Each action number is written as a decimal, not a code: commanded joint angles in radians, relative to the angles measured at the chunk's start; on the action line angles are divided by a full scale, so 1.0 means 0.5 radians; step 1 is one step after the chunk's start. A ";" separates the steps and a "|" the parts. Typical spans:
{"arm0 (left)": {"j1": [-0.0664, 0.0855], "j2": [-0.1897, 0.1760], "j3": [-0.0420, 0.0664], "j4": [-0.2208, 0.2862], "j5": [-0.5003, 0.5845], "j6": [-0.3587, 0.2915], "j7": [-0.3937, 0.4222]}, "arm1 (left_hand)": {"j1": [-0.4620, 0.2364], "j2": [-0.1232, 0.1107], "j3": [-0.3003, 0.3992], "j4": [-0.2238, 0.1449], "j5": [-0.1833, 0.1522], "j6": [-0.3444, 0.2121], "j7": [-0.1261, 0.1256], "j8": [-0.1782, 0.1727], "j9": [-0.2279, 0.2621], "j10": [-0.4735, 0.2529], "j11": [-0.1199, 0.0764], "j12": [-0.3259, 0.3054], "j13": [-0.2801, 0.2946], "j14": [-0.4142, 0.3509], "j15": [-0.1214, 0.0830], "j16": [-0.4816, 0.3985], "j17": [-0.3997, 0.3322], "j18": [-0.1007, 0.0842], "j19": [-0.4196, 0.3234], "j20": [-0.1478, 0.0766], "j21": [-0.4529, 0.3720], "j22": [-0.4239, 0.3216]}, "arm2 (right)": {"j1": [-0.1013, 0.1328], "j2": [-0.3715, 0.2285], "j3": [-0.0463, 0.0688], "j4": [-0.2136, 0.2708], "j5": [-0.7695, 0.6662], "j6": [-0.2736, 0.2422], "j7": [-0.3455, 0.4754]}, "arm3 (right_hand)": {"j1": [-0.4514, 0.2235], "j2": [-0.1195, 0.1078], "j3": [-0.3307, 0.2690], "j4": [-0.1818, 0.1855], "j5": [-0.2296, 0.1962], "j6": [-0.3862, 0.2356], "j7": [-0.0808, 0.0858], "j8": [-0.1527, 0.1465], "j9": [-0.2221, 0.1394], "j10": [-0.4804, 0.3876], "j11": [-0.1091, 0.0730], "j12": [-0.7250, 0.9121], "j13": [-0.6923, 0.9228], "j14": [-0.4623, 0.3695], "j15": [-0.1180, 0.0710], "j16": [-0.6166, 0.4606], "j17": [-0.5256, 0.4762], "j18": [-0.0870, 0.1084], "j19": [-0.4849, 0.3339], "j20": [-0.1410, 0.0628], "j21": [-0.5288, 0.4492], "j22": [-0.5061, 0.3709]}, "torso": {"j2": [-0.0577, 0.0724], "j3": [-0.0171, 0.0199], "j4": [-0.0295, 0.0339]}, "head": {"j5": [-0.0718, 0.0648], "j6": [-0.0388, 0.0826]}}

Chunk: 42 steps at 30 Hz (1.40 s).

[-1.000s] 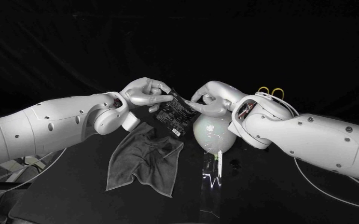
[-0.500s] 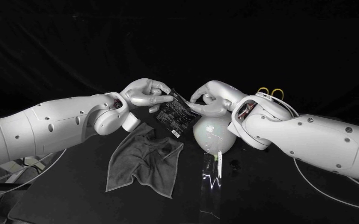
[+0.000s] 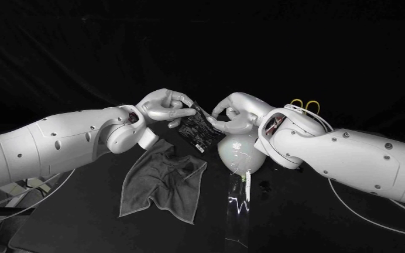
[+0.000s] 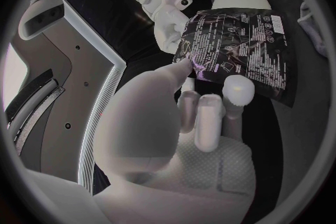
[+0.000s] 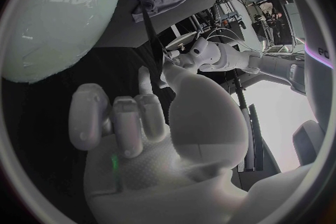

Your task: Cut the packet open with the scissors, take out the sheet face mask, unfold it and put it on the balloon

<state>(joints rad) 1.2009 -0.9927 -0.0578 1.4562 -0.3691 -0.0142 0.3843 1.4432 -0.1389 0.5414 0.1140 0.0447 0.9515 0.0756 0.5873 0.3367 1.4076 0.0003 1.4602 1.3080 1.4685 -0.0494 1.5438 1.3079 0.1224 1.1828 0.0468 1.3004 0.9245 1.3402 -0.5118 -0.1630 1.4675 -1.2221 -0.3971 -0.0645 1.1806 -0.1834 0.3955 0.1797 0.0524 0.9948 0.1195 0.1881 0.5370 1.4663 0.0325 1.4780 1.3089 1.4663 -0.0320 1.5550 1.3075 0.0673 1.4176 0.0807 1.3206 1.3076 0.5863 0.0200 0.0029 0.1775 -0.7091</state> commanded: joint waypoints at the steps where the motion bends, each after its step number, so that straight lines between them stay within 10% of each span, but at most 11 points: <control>1: 0.003 0.005 0.003 0.008 0.004 -0.006 0.022 | -0.013 0.013 0.009 0.000 0.007 0.001 0.006 0.008 0.102 -0.006 0.010 0.007 0.002 0.151 -0.007 0.011 0.363 0.013 0.018 0.001 0.008 0.002 | 0.000 0.011 0.000 0.003 -0.057 0.075 -0.033 | 0.003 -0.023 -0.014 -0.002 0.004 -0.004 0.004 -0.009 -0.003 0.115 0.018 -0.008 0.401 0.191 0.018 0.008 0.450 -0.015 0.000 0.010 -0.014 0.326 | 0.002 0.0014 -0.001 | 0.003 -0.002; 11: 0.003 0.010 0.003 0.010 0.004 -0.005 0.023 | -0.015 0.013 0.012 -0.002 0.007 0.000 0.006 0.009 0.103 -0.007 0.010 0.006 0.000 0.151 -0.007 0.011 0.363 0.013 0.019 0.001 0.009 0.004 | -0.002 0.027 -0.002 -0.008 -0.137 0.056 -0.150 | 0.107 -0.027 -0.019 -0.049 0.042 0.101 -0.032 0.038 0.014 0.119 -0.010 -0.002 0.406 0.193 -0.002 0.010 0.457 -0.020 0.022 0.001 0.014 0.340 | 0.000 0.0009 -0.002 | -0.007 -0.003; 21: 0.003 0.007 0.003 0.014 0.004 -0.001 0.015 | -0.016 0.013 0.015 -0.004 0.007 0.000 0.006 0.009 0.103 -0.008 0.010 0.006 -0.001 0.151 -0.007 0.011 0.363 0.013 0.020 0.001 0.010 0.006 | -0.006 0.012 -0.002 0.019 -0.164 -0.106 -0.196 | 0.313 0.103 0.188 -0.191 0.126 0.209 -0.128 0.165 0.077 0.152 -0.098 0.052 0.441 0.195 -0.079 0.012 0.467 -0.040 0.082 -0.071 0.097 0.376 | 0.002 0.0014 -0.002 | -0.010 0.004; 42: 0.003 0.002 0.003 0.011 0.001 -0.016 -0.012 | -0.024 0.013 0.028 -0.013 0.007 -0.004 0.009 0.012 0.107 -0.013 0.012 0.003 -0.009 0.154 -0.005 0.013 0.370 0.010 0.028 0.002 0.016 0.018 | 0.004 -0.099 0.000 0.111 -0.123 -0.360 -0.105 | 0.208 0.128 0.335 -0.208 0.267 0.072 -0.096 0.251 0.172 0.137 -0.075 0.010 0.419 0.193 -0.067 0.007 0.455 -0.048 0.102 -0.071 0.117 0.392 | 0.001 0.0019 -0.003 | -0.019 0.027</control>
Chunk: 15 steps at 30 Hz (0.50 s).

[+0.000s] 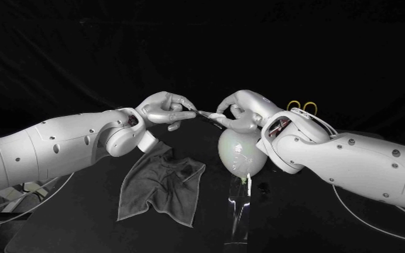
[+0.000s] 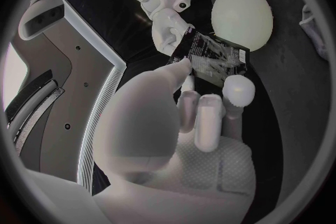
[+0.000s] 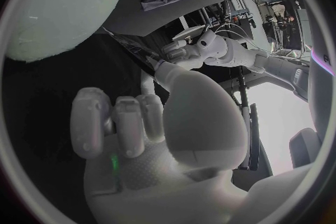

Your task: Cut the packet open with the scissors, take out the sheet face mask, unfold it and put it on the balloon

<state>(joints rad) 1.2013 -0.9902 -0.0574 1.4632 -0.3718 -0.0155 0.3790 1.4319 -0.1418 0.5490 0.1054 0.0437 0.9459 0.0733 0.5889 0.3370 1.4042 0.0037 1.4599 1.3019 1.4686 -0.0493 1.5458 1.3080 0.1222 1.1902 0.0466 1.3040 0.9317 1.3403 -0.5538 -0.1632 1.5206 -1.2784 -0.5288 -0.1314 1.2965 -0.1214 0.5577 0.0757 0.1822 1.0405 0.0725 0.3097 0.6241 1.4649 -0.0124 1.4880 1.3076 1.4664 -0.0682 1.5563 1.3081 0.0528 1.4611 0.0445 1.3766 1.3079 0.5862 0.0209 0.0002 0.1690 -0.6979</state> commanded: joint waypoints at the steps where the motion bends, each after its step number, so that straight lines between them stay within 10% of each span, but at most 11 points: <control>1: 0.002 -0.003 0.002 -0.004 0.006 -0.013 -0.001 | -0.002 0.019 0.013 0.004 0.009 0.007 0.014 0.009 0.106 -0.006 0.006 0.003 0.003 0.154 -0.006 0.009 0.370 0.011 0.013 0.002 0.009 0.004 | 0.004 -0.017 0.001 0.007 -0.011 -0.101 0.032 | -0.030 0.005 0.013 0.002 0.008 -0.029 0.001 0.005 -0.003 0.137 0.017 -0.017 0.418 0.192 0.008 0.003 0.451 -0.018 0.014 0.003 0.004 0.391 | 0.000 0.0003 0.002 | -0.003 0.006; 15: 0.002 -0.001 0.002 -0.005 0.006 -0.023 -0.004 | -0.007 0.019 0.021 -0.001 0.009 0.005 0.015 0.011 0.108 -0.008 0.007 0.002 0.000 0.157 -0.005 0.012 0.381 0.011 0.015 0.003 0.011 0.006 | 0.006 -0.046 0.002 0.071 0.001 -0.160 0.116 | -0.051 0.038 0.044 0.011 0.008 -0.057 0.015 -0.001 -0.002 0.131 0.030 -0.030 0.411 0.193 0.019 0.004 0.455 -0.020 0.018 0.012 0.009 0.395 | 0.002 -0.0007 0.005 | -0.002 0.006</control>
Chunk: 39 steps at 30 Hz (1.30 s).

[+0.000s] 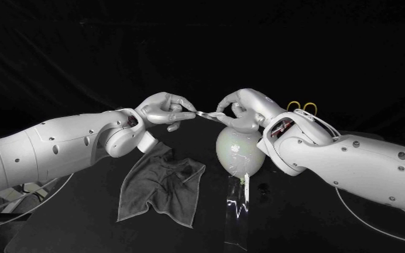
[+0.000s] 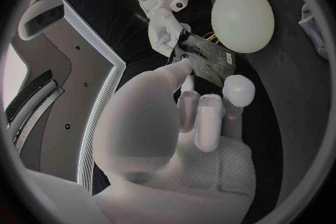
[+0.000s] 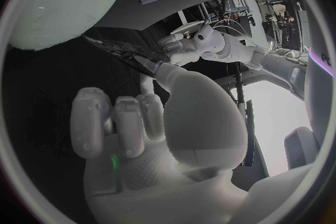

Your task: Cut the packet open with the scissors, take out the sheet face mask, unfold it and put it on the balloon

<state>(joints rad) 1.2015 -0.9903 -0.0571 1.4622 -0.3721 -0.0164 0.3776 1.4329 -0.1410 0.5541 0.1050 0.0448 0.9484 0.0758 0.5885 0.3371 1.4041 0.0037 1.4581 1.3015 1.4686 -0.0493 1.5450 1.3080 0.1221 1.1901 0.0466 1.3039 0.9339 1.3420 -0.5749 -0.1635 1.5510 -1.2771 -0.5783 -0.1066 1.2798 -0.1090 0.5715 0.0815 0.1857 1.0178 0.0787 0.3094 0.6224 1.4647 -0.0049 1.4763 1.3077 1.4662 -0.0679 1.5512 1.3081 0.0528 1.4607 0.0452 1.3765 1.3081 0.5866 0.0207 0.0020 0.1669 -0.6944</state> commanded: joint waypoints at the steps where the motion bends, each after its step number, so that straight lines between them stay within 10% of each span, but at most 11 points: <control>1: 0.002 0.000 0.001 -0.003 0.006 -0.023 0.000 | -0.009 0.017 0.010 -0.001 0.007 0.000 0.010 0.011 0.108 -0.008 0.007 0.006 0.001 0.157 -0.005 0.014 0.381 0.011 0.015 0.003 0.011 0.001 | 0.003 -0.004 0.002 0.013 0.003 -0.058 0.077 | -0.018 0.013 0.017 0.000 0.001 -0.012 0.002 0.000 0.002 0.132 0.015 -0.007 0.411 0.193 0.018 0.015 0.456 -0.020 0.019 0.011 0.009 0.395 | 0.001 -0.0003 0.001 | 0.002 -0.001; 12: 0.002 0.008 0.001 -0.001 0.088 -0.099 0.066 | -0.033 0.019 0.024 -0.004 0.006 -0.015 0.011 0.012 0.112 -0.022 0.009 -0.003 -0.021 0.147 -0.002 0.006 0.351 0.017 -0.006 0.005 -0.004 -0.034 | 0.003 -0.003 0.002 0.039 0.019 0.082 0.133 | -0.020 0.163 0.241 -0.031 -0.273 0.026 0.002 0.039 0.019 0.145 0.017 0.021 0.430 0.198 0.022 0.022 0.476 -0.023 0.029 0.019 0.026 0.408 | 0.000 -0.0004 0.001 | 0.005 -0.001; 16: 0.002 0.015 0.001 0.006 0.136 -0.133 0.108 | -0.051 0.002 0.025 -0.062 0.009 -0.095 0.049 -0.033 0.089 -0.422 0.042 -0.281 -0.518 -0.028 0.028 -0.136 -0.032 0.111 -0.386 0.028 -0.300 -0.567 | 0.003 0.006 0.002 0.035 0.027 0.107 0.109 | -0.042 0.170 0.255 -0.030 -0.274 0.036 -0.003 0.054 0.029 0.146 0.013 0.024 0.432 0.198 0.019 0.022 0.478 -0.023 0.029 0.017 0.025 0.409 | 0.000 -0.0003 0.000 | 0.004 0.001; 19: 0.002 0.018 0.001 0.018 0.140 -0.151 0.127 | -0.054 -0.065 0.003 -0.100 0.005 -0.167 0.075 -0.089 0.057 -0.698 0.072 -0.472 -0.827 -0.147 0.050 -0.230 -0.241 0.114 -0.452 0.045 -0.362 -0.625 | 0.003 0.014 0.002 0.027 0.039 0.088 0.081 | -0.050 0.168 0.258 -0.035 -0.275 0.039 -0.006 0.060 0.035 0.149 0.010 0.029 0.435 0.198 0.018 0.022 0.478 -0.024 0.031 0.016 0.028 0.410 | 0.001 0.0002 0.001 | 0.000 0.004; 20: 0.002 0.019 0.001 0.022 0.132 -0.157 0.131 | -0.062 -0.095 0.017 -0.108 0.020 -0.216 0.103 -0.116 0.039 -1.065 0.100 -0.771 -1.185 -0.372 0.083 -0.397 -0.544 0.103 -0.542 0.067 -0.439 -0.658 | 0.003 0.015 0.002 0.024 0.043 0.080 0.074 | -0.053 0.167 0.260 -0.039 -0.274 0.040 -0.007 0.064 0.038 0.150 0.009 0.031 0.436 0.199 0.016 0.023 0.479 -0.024 0.031 0.015 0.029 0.411 | 0.001 0.0000 0.001 | 0.000 0.004; 24: 0.002 0.017 0.000 0.039 0.081 -0.195 0.141 | -0.078 -0.159 -0.009 -0.155 0.009 -0.307 0.167 -0.132 0.006 -1.166 0.172 -1.111 -1.429 -1.021 0.159 -0.855 -1.165 0.080 -0.767 0.144 -0.662 -0.761 | 0.003 0.017 0.002 0.016 0.060 0.041 0.052 | -0.059 0.163 0.264 -0.049 -0.274 0.043 -0.011 0.071 0.045 0.153 0.006 0.038 0.440 0.199 0.014 0.023 0.480 -0.024 0.031 0.013 0.030 0.412 | 0.001 -0.0005 0.001 | 0.000 0.003; 33: 0.001 0.012 -0.001 0.052 -0.164 -0.335 0.166 | -0.034 -0.229 -0.117 -0.276 0.014 -0.468 0.208 -0.118 -0.032 -1.542 0.366 -1.501 -1.715 -1.759 0.391 -1.195 -1.323 0.013 -1.016 0.292 -1.057 -0.972 | 0.002 0.013 0.002 0.003 0.139 -0.043 0.036 | -0.065 0.158 0.269 -0.062 -0.274 0.045 -0.014 0.079 0.053 0.157 0.002 0.046 0.445 0.199 0.011 0.023 0.480 -0.025 0.034 0.011 0.035 0.414 | 0.000 0.0002 0.002 | -0.003 0.011; 35: 0.001 0.014 -0.004 0.051 -0.216 -0.350 0.171 | -0.014 -0.176 -0.189 -0.305 0.012 -0.516 0.217 -0.130 -0.052 -1.699 0.480 -1.590 -1.789 -2.135 0.526 -1.339 -1.392 -0.056 -1.235 0.369 -1.336 -1.122 | 0.002 0.011 0.002 0.003 0.164 -0.050 0.036 | -0.065 0.158 0.269 -0.062 -0.274 0.045 -0.014 0.079 0.053 0.157 0.002 0.046 0.445 0.199 0.011 0.023 0.480 -0.025 0.034 0.011 0.035 0.414 | 0.001 -0.0001 0.001 | -0.003 0.013; 39: -0.002 0.020 -0.009 0.049 -0.285 -0.350 0.175 | 0.044 -0.149 -0.395 -0.342 0.031 -0.588 0.180 -0.187 -0.103 -1.839 0.555 -1.718 -1.928 -2.593 0.636 -1.565 -1.537 -0.115 -1.611 0.479 -1.797 -1.380 | 0.002 0.007 0.002 0.004 0.196 -0.049 0.037 | -0.065 0.158 0.269 -0.062 -0.274 0.045 -0.014 0.079 0.053 0.157 0.002 0.046 0.445 0.199 0.011 0.023 0.480 -0.025 0.034 0.011 0.035 0.414 | 0.002 -0.0009 -0.001 | -0.006 0.017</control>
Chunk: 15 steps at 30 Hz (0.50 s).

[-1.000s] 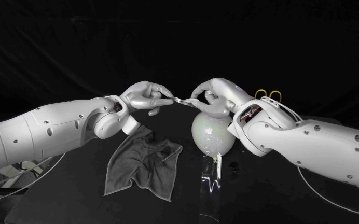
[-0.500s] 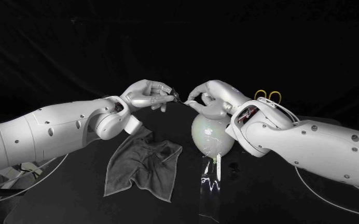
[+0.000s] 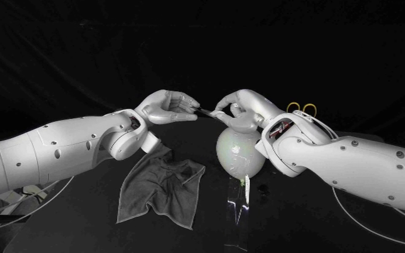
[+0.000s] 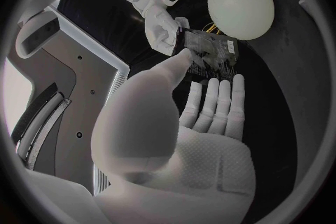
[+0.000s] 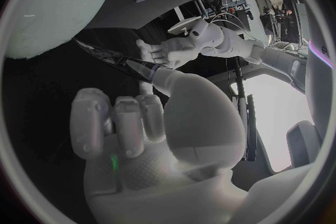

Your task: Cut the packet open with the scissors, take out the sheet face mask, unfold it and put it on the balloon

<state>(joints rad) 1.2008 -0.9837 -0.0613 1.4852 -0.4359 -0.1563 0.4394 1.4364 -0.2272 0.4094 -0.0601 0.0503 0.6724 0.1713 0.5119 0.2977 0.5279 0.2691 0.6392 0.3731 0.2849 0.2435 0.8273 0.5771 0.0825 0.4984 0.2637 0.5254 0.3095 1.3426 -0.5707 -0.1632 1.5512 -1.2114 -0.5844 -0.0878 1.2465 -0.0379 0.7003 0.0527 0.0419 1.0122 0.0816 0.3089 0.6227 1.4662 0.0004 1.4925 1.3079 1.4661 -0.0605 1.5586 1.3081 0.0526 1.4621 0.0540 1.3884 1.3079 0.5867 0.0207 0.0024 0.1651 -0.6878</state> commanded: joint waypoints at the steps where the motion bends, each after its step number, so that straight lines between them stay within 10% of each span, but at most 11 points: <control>1: -0.001 0.008 -0.001 0.003 -0.169 -0.071 0.052 | 0.037 0.023 -0.106 -0.011 0.020 -0.036 -0.011 -0.033 -0.024 -0.087 0.024 -0.081 -0.071 -0.225 0.050 -0.130 -0.075 -0.035 -0.228 0.045 -0.240 -0.131 | 0.001 -0.002 0.002 0.004 0.071 -0.036 -0.001 | 0.001 0.016 0.012 -0.006 0.013 0.056 -0.021 0.081 0.053 0.154 -0.009 0.013 0.444 0.200 -0.004 0.009 0.482 -0.024 0.031 -0.007 0.009 0.414 | 0.001 -0.0009 -0.002 | -0.003 0.004; 7: -0.004 0.020 -0.003 -0.001 -0.224 -0.118 0.086 | 0.216 0.128 -0.440 0.031 -0.004 -0.026 0.019 -0.131 -0.093 -0.045 -0.224 -0.298 -0.306 -0.390 0.093 -0.451 -0.368 -0.045 -0.567 0.059 -0.687 -0.401 | 0.001 -0.011 0.002 0.020 0.106 -0.004 0.007 | 0.001 0.016 0.012 -0.006 0.013 0.056 -0.021 0.081 0.053 0.154 -0.009 0.013 0.444 0.200 -0.004 0.009 0.482 -0.024 0.031 -0.007 0.009 0.414 | 0.001 -0.0006 -0.001 | -0.008 0.006; 15: -0.005 0.017 -0.004 -0.038 -0.236 -0.225 0.153 | 0.329 0.133 -0.516 0.121 -0.004 0.010 0.029 -0.199 -0.138 0.057 -0.225 -0.461 -0.470 -0.398 -0.031 -0.716 -0.602 -0.044 -0.677 0.063 -0.822 -0.483 | 0.001 -0.040 0.002 0.053 0.118 0.061 0.014 | 0.000 0.015 0.013 -0.007 0.013 0.056 -0.021 0.082 0.054 0.153 -0.009 0.010 0.442 0.199 -0.005 0.008 0.480 -0.024 0.029 -0.008 0.006 0.413 | -0.002 -0.0001 -0.001 | -0.012 0.012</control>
<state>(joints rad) 1.1975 -0.9751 -0.0643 1.4680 -0.5337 -0.2212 0.4747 1.5965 -0.1625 0.1490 -0.0035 0.0498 0.6758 0.1841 0.4136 0.2289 0.5530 0.1594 0.4086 0.1384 0.0854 0.2273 0.4695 0.2768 0.0755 0.1627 0.2947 0.1177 0.0686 1.3424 -0.5901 -0.1632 1.5741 -1.1598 -0.5808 -0.0890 1.2466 -0.0380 0.7029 0.0499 0.0463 1.0122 0.0816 0.3088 0.6224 1.4661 0.0003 1.4947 1.3078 1.4645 -0.0589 1.5595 1.3074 0.0525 1.4617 0.0540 1.3881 1.3075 0.5865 0.0202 0.0015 0.1606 -0.6831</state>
